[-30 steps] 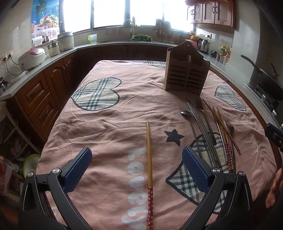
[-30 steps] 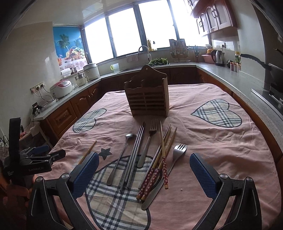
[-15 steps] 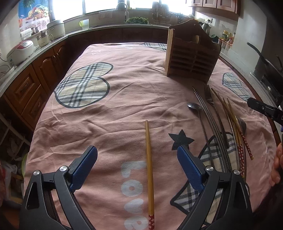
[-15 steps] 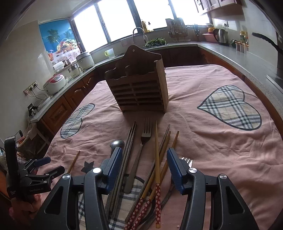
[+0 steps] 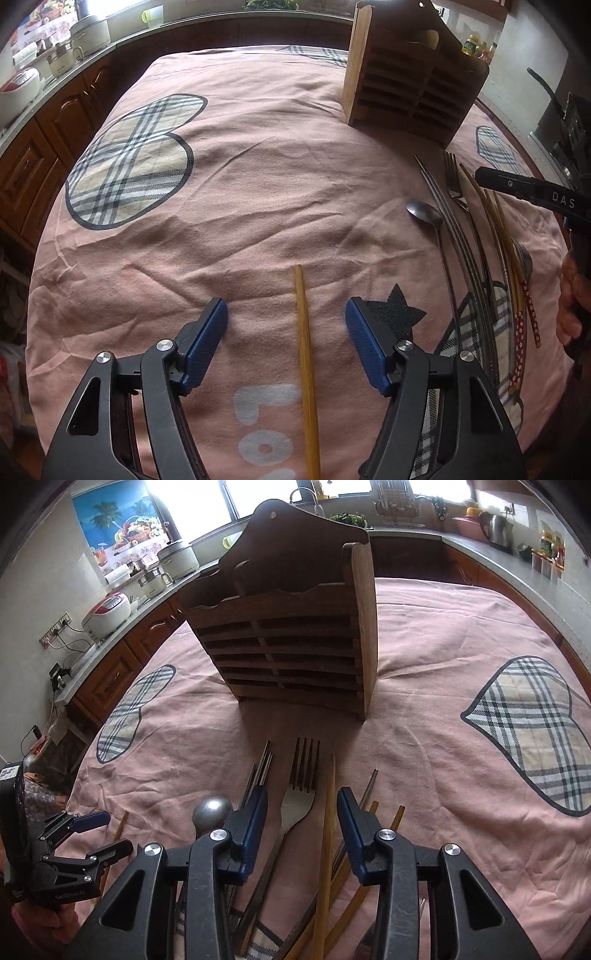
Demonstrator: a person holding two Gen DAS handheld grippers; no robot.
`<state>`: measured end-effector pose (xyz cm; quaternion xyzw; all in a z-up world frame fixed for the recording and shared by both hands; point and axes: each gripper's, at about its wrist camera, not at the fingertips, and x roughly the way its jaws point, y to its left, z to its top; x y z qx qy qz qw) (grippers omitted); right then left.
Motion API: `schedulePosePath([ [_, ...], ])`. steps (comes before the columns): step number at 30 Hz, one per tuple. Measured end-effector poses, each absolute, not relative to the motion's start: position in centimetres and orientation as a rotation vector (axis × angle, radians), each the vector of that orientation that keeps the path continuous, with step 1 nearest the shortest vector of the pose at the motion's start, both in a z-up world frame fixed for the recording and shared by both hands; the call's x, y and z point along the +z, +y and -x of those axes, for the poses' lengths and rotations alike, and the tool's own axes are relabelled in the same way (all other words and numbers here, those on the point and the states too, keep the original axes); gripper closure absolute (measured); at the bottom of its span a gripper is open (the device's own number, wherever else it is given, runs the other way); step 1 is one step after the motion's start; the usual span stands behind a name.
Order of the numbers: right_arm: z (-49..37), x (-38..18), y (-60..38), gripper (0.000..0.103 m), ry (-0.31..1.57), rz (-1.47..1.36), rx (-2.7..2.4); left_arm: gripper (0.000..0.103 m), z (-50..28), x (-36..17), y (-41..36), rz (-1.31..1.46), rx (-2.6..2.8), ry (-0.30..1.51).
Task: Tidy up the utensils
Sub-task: 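Grasp the lone wooden chopstick with the left tool while the right tool grasps another chopstick, then lift both held chopsticks and carry them over the wooden utensil holder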
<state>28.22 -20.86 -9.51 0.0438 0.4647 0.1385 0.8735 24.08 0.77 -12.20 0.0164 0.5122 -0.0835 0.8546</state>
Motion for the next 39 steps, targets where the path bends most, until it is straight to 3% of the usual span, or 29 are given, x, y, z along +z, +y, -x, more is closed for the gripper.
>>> schedulePosePath([
  [5,-30.1,-10.8,-20.3,0.071,1.028,-0.033,0.268,0.050,-24.2,-12.2,0.2,-0.081,-0.177,1.065],
  [7,-30.6,-11.4,-20.2,0.080,1.049,-0.022,0.261,0.066,-24.3,-12.1,0.1,-0.087,-0.181,1.058],
  [8,-30.7,-11.6,-20.3,0.089,1.055,-0.027,0.262,0.072,-24.3,-12.1,0.1,-0.089,-0.184,1.054],
  [9,-30.7,-11.6,-20.4,0.097,1.055,-0.029,0.261,0.085,-24.4,-12.0,0.2,-0.087,-0.188,1.053],
  [10,-30.6,-11.5,-20.5,0.097,1.049,-0.035,0.265,0.095,-24.5,-12.0,0.2,-0.081,-0.190,1.054],
  [39,-22.6,-0.5,-21.9,0.098,0.766,-0.174,0.314,0.098,-19.9,-1.6,2.1,0.066,-0.288,0.809],
])
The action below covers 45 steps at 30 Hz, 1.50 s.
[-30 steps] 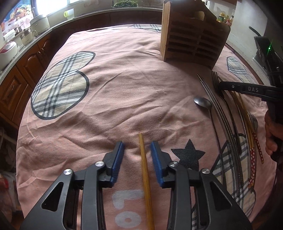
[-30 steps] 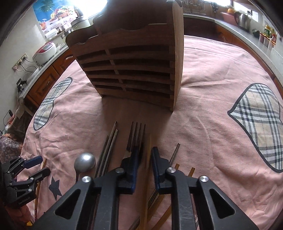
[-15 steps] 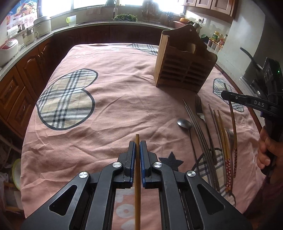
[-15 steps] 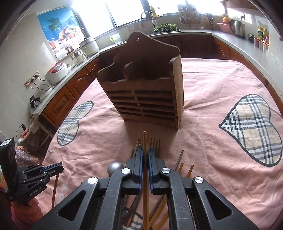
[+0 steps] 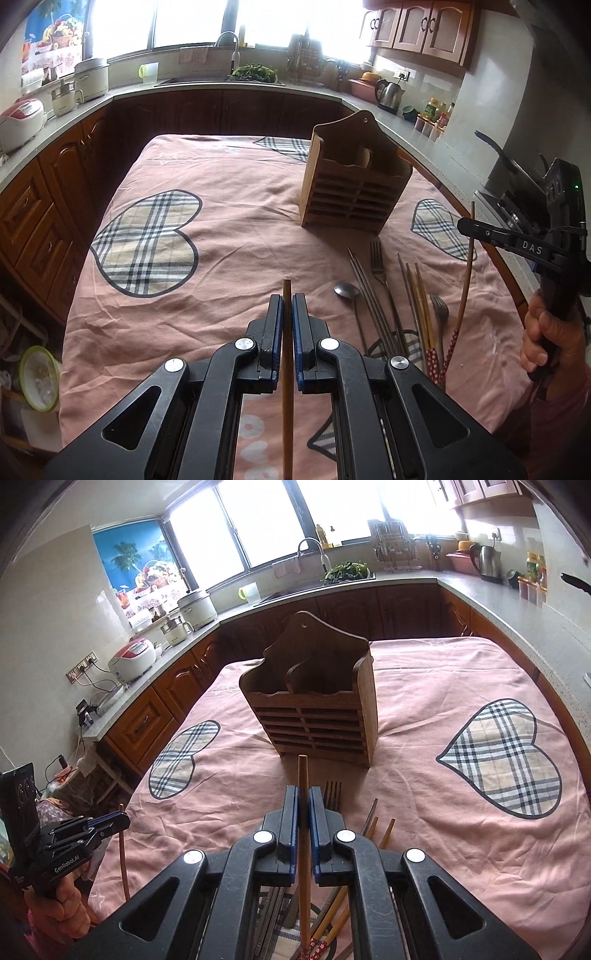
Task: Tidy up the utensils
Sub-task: 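Lift both held chopsticks and carry them over the wooden utensil holder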
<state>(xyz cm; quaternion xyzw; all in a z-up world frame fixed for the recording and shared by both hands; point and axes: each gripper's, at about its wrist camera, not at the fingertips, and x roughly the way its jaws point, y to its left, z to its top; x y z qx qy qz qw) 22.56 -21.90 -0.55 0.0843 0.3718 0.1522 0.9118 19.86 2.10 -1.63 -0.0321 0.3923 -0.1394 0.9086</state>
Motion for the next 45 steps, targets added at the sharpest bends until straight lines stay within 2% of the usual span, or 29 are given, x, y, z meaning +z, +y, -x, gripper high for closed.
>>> schedulePosePath([
  [23,-20.1,5.0,-23.2,0.098,0.567,-0.206,0.292,0.098,-20.0,4.8,3.0,0.185,-0.275,0.575],
  [45,-27.2,10.2,-25.7,0.098,0.349,-0.331,0.206,0.098,-27.8,13.7,0.8,0.263,-0.312,0.336],
])
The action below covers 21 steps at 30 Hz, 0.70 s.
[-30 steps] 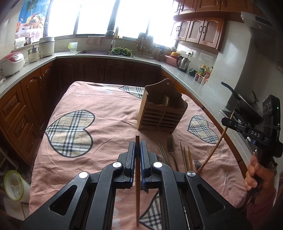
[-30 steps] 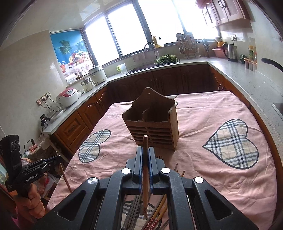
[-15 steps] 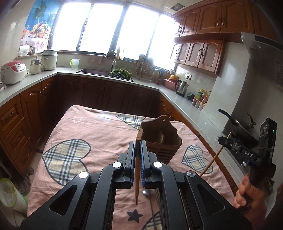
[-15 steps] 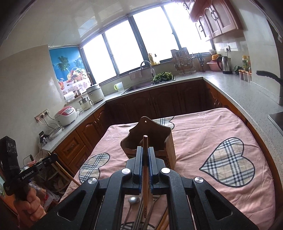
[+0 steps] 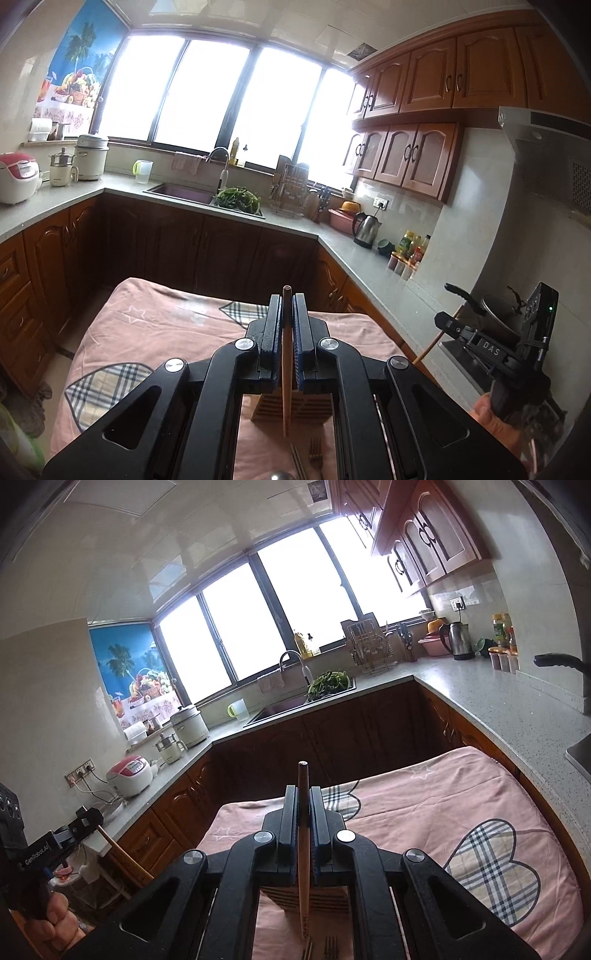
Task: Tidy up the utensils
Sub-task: 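Lift both held chopsticks and carry them over the wooden utensil holder, then lower both chopsticks into the holder and open both tools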
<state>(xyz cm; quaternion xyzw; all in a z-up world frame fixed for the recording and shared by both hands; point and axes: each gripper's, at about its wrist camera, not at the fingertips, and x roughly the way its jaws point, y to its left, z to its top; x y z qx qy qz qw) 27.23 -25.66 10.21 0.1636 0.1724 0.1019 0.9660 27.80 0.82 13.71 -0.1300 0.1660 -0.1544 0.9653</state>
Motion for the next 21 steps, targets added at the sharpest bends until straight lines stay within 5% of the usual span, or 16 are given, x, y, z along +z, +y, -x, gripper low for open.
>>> schedulePosePath([
  [9,-31.8,11.4,-26.8,0.098,0.284,-0.360,0.163,0.098,-33.4,13.8,-0.2,0.304,-0.275,0.283],
  [21,-36.8,4.1,-26.0,0.098,0.368,-0.348,0.132,0.098,-41.4,5.0,-1.5,0.402,-0.210,0.419],
])
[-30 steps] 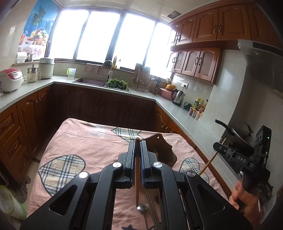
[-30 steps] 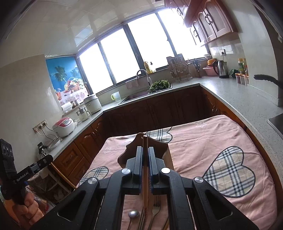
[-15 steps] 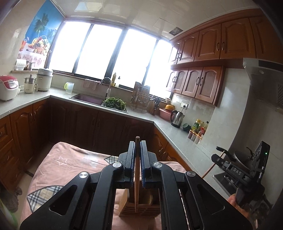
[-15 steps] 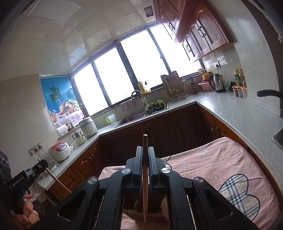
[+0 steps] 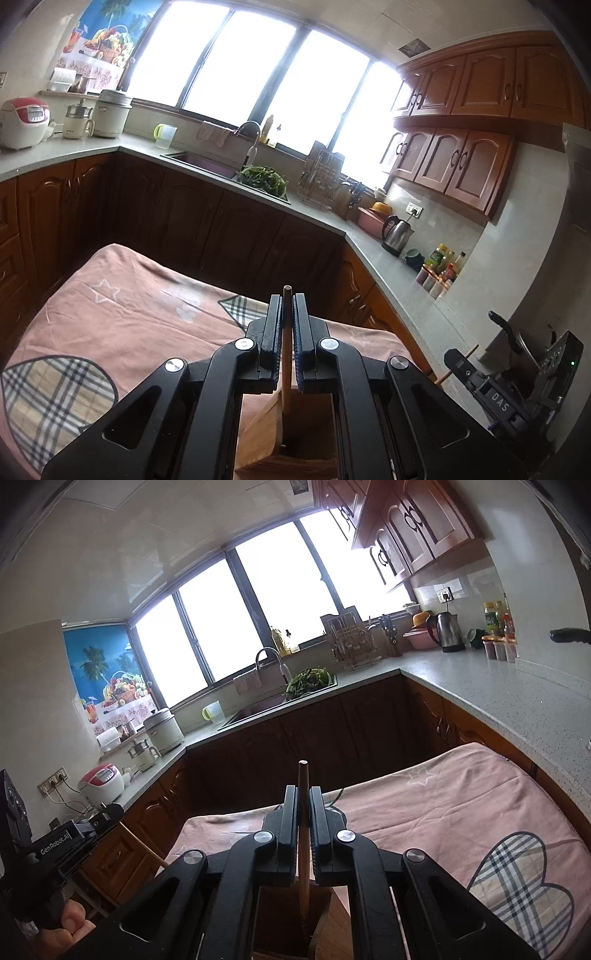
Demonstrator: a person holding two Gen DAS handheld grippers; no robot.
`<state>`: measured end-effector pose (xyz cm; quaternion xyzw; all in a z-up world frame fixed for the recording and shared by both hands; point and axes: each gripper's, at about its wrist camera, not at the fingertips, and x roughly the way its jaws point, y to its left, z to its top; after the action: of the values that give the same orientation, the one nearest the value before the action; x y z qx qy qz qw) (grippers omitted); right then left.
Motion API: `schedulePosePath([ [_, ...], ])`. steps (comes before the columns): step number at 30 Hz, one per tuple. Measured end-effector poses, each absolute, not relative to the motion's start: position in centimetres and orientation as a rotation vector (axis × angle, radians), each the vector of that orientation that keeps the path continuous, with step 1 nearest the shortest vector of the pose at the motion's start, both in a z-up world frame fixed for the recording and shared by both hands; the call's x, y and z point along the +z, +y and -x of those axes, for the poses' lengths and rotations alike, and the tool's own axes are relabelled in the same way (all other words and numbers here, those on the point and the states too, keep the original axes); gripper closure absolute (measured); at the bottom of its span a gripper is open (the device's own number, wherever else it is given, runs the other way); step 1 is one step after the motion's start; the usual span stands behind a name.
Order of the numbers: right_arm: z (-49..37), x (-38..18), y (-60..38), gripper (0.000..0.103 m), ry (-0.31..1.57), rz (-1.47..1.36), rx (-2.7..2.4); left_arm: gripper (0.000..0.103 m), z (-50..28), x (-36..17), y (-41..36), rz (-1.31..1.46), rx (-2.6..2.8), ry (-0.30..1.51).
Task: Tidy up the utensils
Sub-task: 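Lower both chopsticks into the holder and open both tools, then move both open tools back down toward the loose utensils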
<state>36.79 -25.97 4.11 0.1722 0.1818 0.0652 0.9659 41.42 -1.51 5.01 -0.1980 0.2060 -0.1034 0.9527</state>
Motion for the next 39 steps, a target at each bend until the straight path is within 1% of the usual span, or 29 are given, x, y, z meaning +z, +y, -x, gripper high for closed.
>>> schedulePosePath([
  [8,-38.0,0.4,-26.9,0.097,0.434,-0.435,0.123,0.097,-42.5,2.5,-2.7,0.385,-0.223,0.474],
  [14,-38.1,0.8,-26.8,0.097,0.451,-0.440,0.131,0.097,-42.8,2.1,-3.8,0.333,-0.231,0.496],
  [18,-38.2,0.8,-26.7,0.093,0.467,-0.445,0.134,0.096,-42.9,2.0,-3.9,0.326,-0.229,0.511],
  [20,-38.2,0.8,-26.8,0.092,0.471,-0.446,0.135,0.091,-43.1,2.0,-3.9,0.331,-0.231,0.523],
  [21,-38.2,0.8,-26.8,0.091,0.475,-0.451,0.136,0.080,-43.1,2.0,-3.9,0.335,-0.232,0.528],
  [22,-38.1,0.9,-26.9,0.091,0.478,-0.457,0.139,0.060,-43.0,2.0,-3.8,0.337,-0.227,0.533],
  [23,-38.1,0.9,-27.0,0.088,0.479,-0.463,0.142,0.053,-42.9,2.1,-3.7,0.340,-0.224,0.531],
  [24,-38.0,1.0,-27.0,0.079,0.478,-0.465,0.142,0.050,-42.7,2.2,-3.6,0.342,-0.224,0.521],
  [25,-37.8,1.1,-27.1,0.072,0.475,-0.467,0.141,0.049,-42.4,2.4,-3.6,0.338,-0.221,0.516],
  [26,-37.6,1.2,-27.2,0.055,0.470,-0.469,0.142,0.047,-42.2,2.6,-3.5,0.333,-0.220,0.518],
  [27,-37.4,1.3,-27.3,0.044,0.464,-0.471,0.143,0.044,-42.0,2.7,-3.4,0.335,-0.226,0.521],
  [29,-36.8,1.6,-27.4,0.036,0.454,-0.480,0.144,0.031,-41.4,3.0,-3.1,0.343,-0.225,0.523],
  [30,-36.4,1.7,-27.6,0.027,0.450,-0.492,0.149,0.019,-41.0,3.1,-2.9,0.342,-0.217,0.523],
  [31,-36.0,1.9,-27.9,0.022,0.444,-0.505,0.153,0.015,-40.5,3.3,-2.6,0.342,-0.214,0.518],
  [32,-35.5,2.0,-28.1,0.015,0.436,-0.515,0.155,0.015,-39.9,3.4,-2.4,0.341,-0.213,0.511],
  [34,-34.3,2.3,-28.4,0.009,0.423,-0.517,0.149,0.010,-38.8,3.5,-2.1,0.328,-0.204,0.512],
  [35,-33.7,2.5,-28.5,0.007,0.418,-0.515,0.146,0.010,-38.2,3.5,-1.9,0.323,-0.199,0.514],
  [39,-31.1,2.7,-28.9,0.006,0.414,-0.518,0.145,0.008,-35.7,3.1,-1.2,0.317,-0.202,0.529],
])
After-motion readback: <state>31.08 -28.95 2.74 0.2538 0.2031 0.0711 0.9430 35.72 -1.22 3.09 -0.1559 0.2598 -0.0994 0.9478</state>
